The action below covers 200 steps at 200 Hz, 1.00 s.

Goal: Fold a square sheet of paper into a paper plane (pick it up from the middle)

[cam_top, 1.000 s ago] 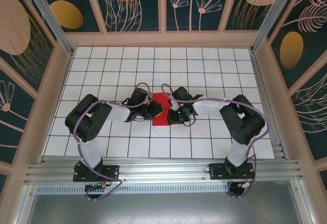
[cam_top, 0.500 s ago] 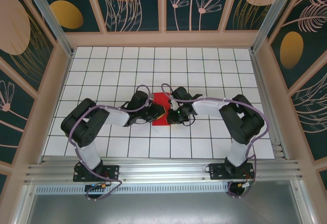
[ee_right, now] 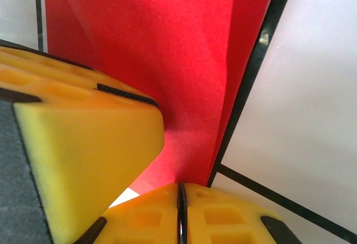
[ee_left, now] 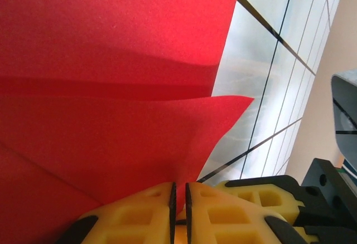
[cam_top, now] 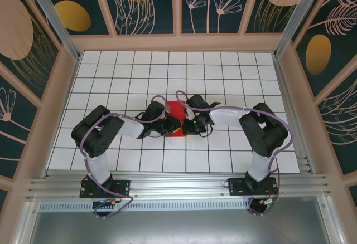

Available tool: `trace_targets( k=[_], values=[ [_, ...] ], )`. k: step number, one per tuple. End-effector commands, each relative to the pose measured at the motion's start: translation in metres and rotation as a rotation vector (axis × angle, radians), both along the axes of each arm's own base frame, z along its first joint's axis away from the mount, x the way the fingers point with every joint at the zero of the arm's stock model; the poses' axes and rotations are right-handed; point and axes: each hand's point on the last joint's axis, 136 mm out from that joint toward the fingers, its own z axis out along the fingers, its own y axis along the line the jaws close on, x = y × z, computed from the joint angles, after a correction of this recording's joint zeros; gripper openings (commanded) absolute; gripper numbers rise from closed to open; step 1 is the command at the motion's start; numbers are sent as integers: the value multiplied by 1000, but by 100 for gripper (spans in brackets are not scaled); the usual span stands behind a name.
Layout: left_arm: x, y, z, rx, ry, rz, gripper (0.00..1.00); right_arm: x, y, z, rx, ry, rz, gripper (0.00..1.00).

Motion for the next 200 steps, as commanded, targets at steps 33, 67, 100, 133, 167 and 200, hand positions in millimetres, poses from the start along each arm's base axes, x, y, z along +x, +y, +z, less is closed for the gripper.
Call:
trace_targets(
  k=[33,67,100,133,167,200],
  values=[
    [13,26,-24,247,-22,20,16,-19,-53,-52,-318,50,-27,11],
    [26,33,-21,299,-47,31,17,-25,-60,-59,-362,61,-24,11],
    [35,41,-21,303,-53,41,17,-28,-63,-63,-379,70,-22,11],
    [47,54,-24,323,-59,60,17,-29,-65,-64,-389,73,-22,11],
    [60,66,-28,340,-65,70,17,-32,-67,-66,-395,82,-21,11],
    [73,77,-29,368,-81,76,19,-33,-67,-67,-395,86,-21,11]
  ],
)
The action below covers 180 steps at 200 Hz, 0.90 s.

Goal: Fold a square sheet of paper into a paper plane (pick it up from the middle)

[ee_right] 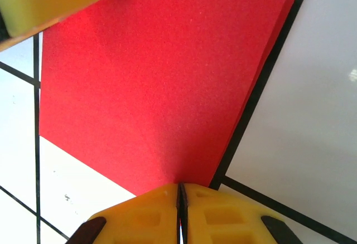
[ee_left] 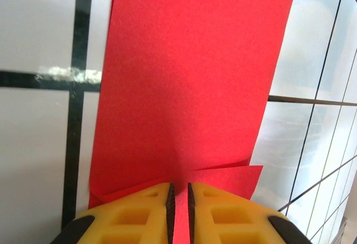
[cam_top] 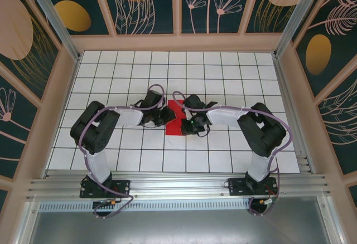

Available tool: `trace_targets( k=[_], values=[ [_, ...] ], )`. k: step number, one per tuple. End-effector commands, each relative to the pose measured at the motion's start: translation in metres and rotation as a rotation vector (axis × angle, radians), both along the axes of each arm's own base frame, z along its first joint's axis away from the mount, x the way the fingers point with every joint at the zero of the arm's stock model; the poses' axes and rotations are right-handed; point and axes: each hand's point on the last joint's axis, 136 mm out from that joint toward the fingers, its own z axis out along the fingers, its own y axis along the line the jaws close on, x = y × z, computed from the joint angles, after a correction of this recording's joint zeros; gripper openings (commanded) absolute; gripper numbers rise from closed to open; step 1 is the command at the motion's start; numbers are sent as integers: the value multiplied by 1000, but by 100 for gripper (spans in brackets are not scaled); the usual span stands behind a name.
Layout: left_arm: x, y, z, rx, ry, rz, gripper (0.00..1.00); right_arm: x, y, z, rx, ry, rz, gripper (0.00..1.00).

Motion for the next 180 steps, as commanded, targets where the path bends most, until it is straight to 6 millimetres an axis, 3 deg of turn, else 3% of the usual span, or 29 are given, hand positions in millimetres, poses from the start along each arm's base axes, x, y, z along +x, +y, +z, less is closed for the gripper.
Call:
trace_targets(
  k=[1,55,65,96,109,132,159,180],
  values=[
    [22,40,-25,152,-16,73,19,-36,-69,-64,-331,124,-38,11],
    [35,65,-28,236,-31,89,20,-38,-69,-66,-327,129,-41,11],
    [48,63,-18,245,-63,93,20,-38,-69,-66,-328,129,-42,11],
    [57,66,-17,281,-78,85,21,-37,-69,-65,-323,123,-43,11],
    [62,68,-10,281,-89,94,21,-32,-60,-58,-285,102,-36,11],
    [73,69,23,268,-158,118,23,-5,-25,-25,-149,18,-13,12],
    [73,74,60,251,-220,155,31,40,22,50,42,-153,-8,17],
    [62,88,82,259,-258,207,44,66,32,100,108,-292,-50,27]
  ],
)
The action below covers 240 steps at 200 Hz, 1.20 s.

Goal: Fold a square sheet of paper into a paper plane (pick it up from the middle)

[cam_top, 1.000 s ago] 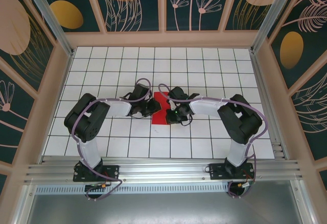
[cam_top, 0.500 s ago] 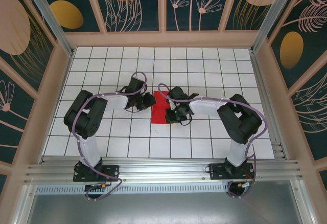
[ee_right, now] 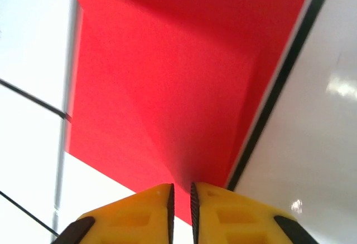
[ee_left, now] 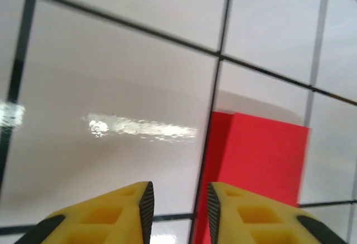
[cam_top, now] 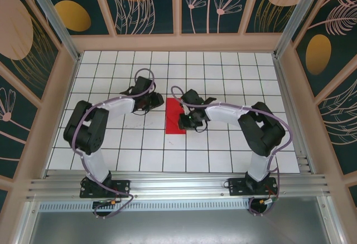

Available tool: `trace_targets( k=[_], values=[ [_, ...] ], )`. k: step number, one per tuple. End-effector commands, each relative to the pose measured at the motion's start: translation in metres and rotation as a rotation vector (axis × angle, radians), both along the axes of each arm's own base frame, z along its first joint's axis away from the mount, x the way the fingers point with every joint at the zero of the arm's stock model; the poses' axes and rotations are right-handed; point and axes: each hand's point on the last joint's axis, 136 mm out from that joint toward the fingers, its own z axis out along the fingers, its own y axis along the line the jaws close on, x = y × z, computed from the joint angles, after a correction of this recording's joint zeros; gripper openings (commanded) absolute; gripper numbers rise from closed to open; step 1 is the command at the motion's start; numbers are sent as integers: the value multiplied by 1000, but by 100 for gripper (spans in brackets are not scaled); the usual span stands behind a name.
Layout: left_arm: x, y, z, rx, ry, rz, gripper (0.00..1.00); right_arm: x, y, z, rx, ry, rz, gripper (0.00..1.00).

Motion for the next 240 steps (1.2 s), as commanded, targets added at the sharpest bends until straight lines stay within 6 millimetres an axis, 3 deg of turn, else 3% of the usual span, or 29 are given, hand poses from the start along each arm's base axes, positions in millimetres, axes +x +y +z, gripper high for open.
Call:
trace_targets(
  k=[1,13,25,55,91,105,145,193,240],
  values=[
    [-8,19,36,22,-75,61,45,38,15,71,84,-204,-41,28],
    [-15,26,44,23,-90,86,52,51,11,87,83,-269,-90,36],
    [-28,34,39,28,-79,103,61,60,6,93,73,-303,-141,41],
    [-50,43,38,-5,-85,130,76,70,4,81,38,-305,-174,51],
    [-67,51,28,-27,-79,152,89,64,20,59,22,-228,-146,50],
    [-70,51,25,-40,-74,153,98,57,27,55,21,-212,-130,47],
    [-74,50,13,-40,-54,145,98,37,36,37,-6,-141,-115,42],
    [-73,41,20,-86,-92,103,98,34,21,2,-95,-76,-175,42],
    [-75,11,27,-233,-122,-18,95,43,13,-20,-83,-71,-224,41]
  ],
)
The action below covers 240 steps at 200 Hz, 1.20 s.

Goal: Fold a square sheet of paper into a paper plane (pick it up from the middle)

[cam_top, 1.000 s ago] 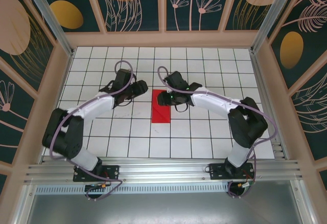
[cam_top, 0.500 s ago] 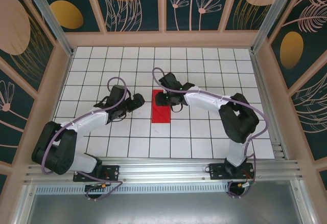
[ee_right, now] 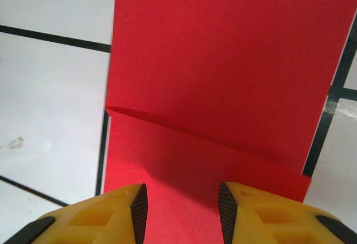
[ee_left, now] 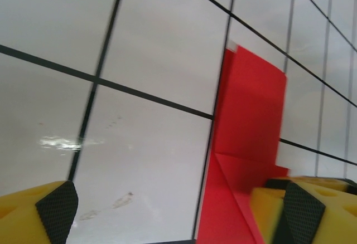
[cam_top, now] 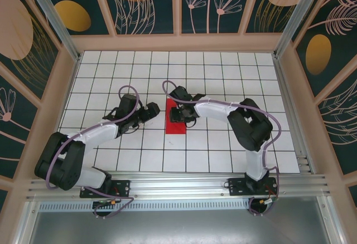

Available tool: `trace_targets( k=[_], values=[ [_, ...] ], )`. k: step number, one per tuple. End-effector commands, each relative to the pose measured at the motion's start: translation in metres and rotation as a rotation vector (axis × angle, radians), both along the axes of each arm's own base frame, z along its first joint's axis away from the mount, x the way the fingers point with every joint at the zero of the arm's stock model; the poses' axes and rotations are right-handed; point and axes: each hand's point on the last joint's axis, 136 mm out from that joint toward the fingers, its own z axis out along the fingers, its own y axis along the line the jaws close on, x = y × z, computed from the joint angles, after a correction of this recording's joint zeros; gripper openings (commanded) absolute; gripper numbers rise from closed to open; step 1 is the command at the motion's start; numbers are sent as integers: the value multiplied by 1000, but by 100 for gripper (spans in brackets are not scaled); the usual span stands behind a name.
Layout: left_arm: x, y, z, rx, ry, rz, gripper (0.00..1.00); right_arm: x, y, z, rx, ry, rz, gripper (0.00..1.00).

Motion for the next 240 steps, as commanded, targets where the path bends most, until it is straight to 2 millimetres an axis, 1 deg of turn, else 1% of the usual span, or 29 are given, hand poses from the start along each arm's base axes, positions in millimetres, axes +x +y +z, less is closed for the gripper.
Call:
trace_targets(
  k=[1,16,33,53,87,105,125,138,148,170,194,195,198,224,240],
  values=[
    [3,-22,13,-108,-62,-91,95,9,-9,-11,2,-2,-66,41],
    [2,-33,15,-161,-63,-134,93,8,-9,-12,16,-3,-82,41],
    [2,-40,13,-200,-47,-150,89,5,-9,-17,35,13,-87,42],
    [3,-49,12,-240,-29,-177,81,3,-9,-20,46,23,-96,42],
    [5,-58,3,-277,23,-188,65,-3,-12,-21,77,42,-121,41],
    [5,-63,0,-297,39,-198,61,-5,-13,-20,114,54,-137,41],
    [6,-70,-3,-305,55,-207,59,-7,-13,-20,175,77,-153,40],
    [7,-75,-4,-308,61,-209,59,-7,-15,-22,191,86,-163,40],
    [8,-78,-8,-301,76,-203,59,-7,-16,-22,198,87,-167,40],
    [10,-78,-20,-272,126,-171,59,-8,-18,-24,216,97,-175,39],
    [15,-78,-20,-263,133,-131,60,-9,-22,-24,218,95,-175,39],
    [15,-77,-25,-256,145,-127,60,-9,-22,-24,219,95,-175,39],
    [14,-77,-31,-249,158,-119,60,-9,-22,-24,219,94,-174,39],
    [16,-73,-42,-201,203,-74,60,-13,-23,-27,219,104,-173,38],
    [14,-72,-47,-166,227,-62,64,-15,-22,-27,229,110,-169,38]
  ],
)
